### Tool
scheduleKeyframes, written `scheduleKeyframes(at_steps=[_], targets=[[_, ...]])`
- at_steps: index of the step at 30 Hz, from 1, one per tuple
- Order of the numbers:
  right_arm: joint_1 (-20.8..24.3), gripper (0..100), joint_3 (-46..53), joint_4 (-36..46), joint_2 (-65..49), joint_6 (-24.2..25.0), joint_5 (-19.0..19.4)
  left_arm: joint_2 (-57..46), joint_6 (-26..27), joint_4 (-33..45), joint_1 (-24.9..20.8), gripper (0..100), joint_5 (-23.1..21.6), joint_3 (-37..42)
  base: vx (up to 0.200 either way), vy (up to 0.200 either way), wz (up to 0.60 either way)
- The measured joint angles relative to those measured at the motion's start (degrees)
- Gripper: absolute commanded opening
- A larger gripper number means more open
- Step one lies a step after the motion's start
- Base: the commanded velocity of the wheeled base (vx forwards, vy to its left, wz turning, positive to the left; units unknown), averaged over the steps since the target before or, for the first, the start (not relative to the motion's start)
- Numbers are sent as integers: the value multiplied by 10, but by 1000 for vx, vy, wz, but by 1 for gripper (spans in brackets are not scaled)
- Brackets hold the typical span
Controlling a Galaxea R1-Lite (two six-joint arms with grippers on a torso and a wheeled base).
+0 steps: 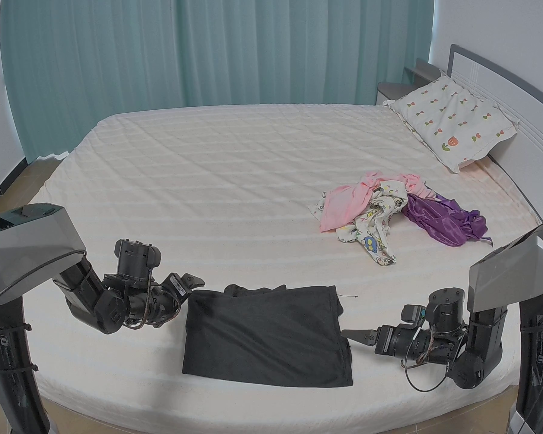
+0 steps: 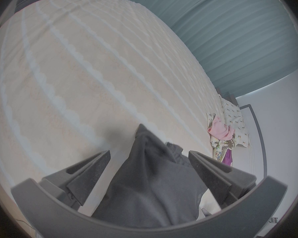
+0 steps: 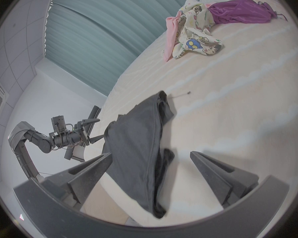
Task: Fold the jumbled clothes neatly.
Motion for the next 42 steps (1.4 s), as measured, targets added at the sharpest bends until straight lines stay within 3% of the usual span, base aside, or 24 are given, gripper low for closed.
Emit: scheduleKeyframes(at_steps=[10, 17, 23, 24, 42], targets=[[-1, 100, -101, 33, 20, 11, -17, 0, -1, -1, 0, 100, -2, 0, 0, 0, 0], [2, 100, -218, 166, 37, 11, -19, 2, 0, -1, 1, 100, -1, -1, 0, 0, 0], [-5, 100, -299, 225, 55, 14, -14, 7, 0, -2, 1, 100, -1, -2, 0, 0, 0], [-7, 0, -306, 225, 57, 15, -11, 7, 0, -2, 1, 100, -1, -2, 0, 0, 0], [-12, 0, -325, 247, 68, 25, -13, 13, 0, -2, 4, 100, 2, -7, 0, 0, 0]])
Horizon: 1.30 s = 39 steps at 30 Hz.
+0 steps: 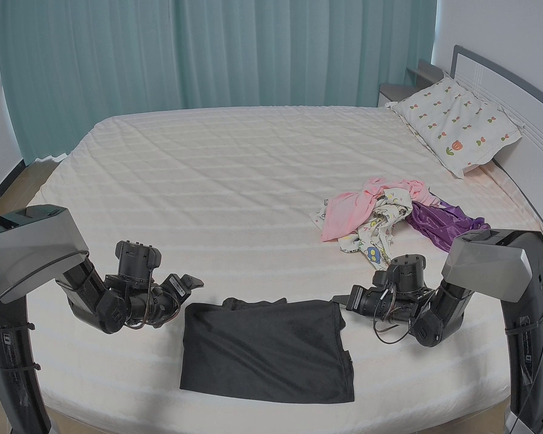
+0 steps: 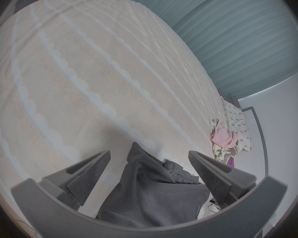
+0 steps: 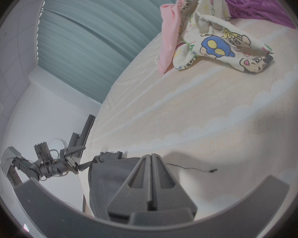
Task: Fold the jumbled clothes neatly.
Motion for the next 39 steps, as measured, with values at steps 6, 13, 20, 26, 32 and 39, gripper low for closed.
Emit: scheduleKeyframes(at_steps=[6, 13, 20, 26, 32, 39], targets=[[-9, 0, -14, -7, 7, 25, -18, 6, 1, 0, 0, 100, 2, -3, 0, 0, 0], [-17, 0, -37, -11, 19, 39, -40, 10, 1, 0, 0, 100, 2, -5, 0, 0, 0], [-22, 0, -41, -12, 24, 40, -40, 12, 1, 0, 0, 100, 2, -5, 0, 0, 0], [-24, 0, -44, -22, 26, 41, -48, 12, 1, 0, -1, 100, 2, -5, 0, 0, 0], [-25, 100, -43, -28, 30, 47, -52, 12, 1, 0, -1, 100, 2, -5, 0, 0, 0], [-34, 100, -21, -54, 16, 59, -51, 11, 4, 1, -1, 100, -4, 3, 0, 0, 0]])
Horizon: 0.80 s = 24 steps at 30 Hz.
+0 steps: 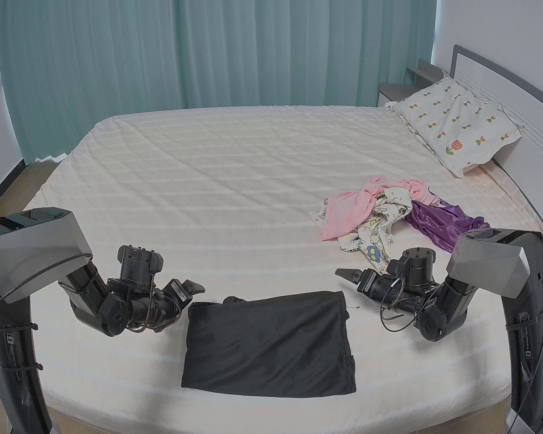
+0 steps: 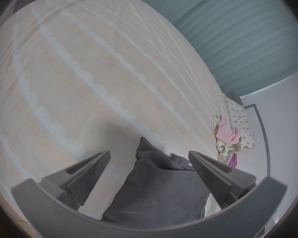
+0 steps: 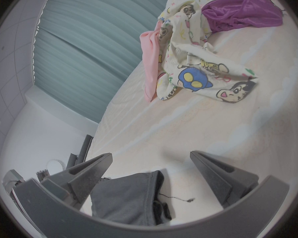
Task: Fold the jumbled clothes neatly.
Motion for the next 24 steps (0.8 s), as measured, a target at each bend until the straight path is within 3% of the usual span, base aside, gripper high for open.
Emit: scheduleKeyframes(at_steps=[6, 9, 14, 19, 24], targets=[[-5, 100, 34, -27, -18, 21, 1, -3, 30, -2, -4, 100, -14, 21, 0, 0, 0], [-5, 100, 49, -42, -22, 21, 1, -6, 69, -10, -6, 100, -34, 42, 0, 0, 0], [-3, 100, 84, -57, -28, 18, 6, -10, 123, -83, -8, 100, -64, 96, 0, 0, 0], [11, 100, 135, -57, -38, -29, 46, -12, 133, -117, -9, 100, -74, 127, 0, 0, 0], [46, 100, 159, -55, -39, -59, 57, -13, 132, -124, -8, 100, -77, 134, 0, 0, 0]])
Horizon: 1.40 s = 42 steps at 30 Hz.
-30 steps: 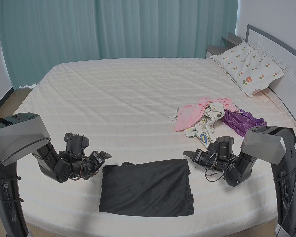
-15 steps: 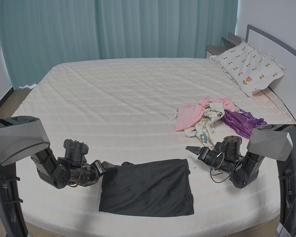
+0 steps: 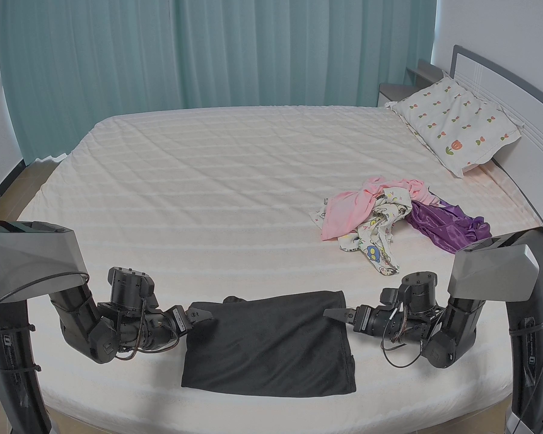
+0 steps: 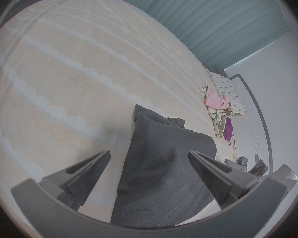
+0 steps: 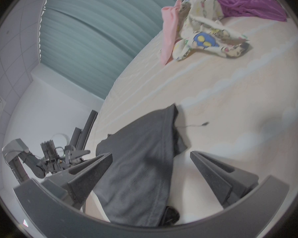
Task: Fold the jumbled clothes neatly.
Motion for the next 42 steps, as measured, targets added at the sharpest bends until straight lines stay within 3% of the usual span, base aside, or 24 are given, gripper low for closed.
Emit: scheduleKeyframes(at_steps=[10, 23, 29, 38, 39, 42], targets=[[22, 100, 2, 73, -6, -60, 3, -1, -11, -1, 0, 100, 0, -2, 0, 0, 0], [64, 100, -5, 85, -15, -99, 24, -1, -13, -3, 3, 100, 0, -8, 0, 0, 0], [87, 100, -28, 142, -15, -123, 25, -1, -13, -3, 4, 100, 0, -10, 0, 0, 0], [115, 100, -50, 146, -15, -123, 27, -1, -13, -3, 4, 100, 0, -12, 0, 0, 0], [117, 0, -51, 146, -15, -123, 27, -1, -13, -3, 4, 100, 0, -13, 0, 0, 0], [119, 0, -53, 147, -15, -123, 27, -1, -14, -3, 5, 100, 0, -14, 0, 0, 0]])
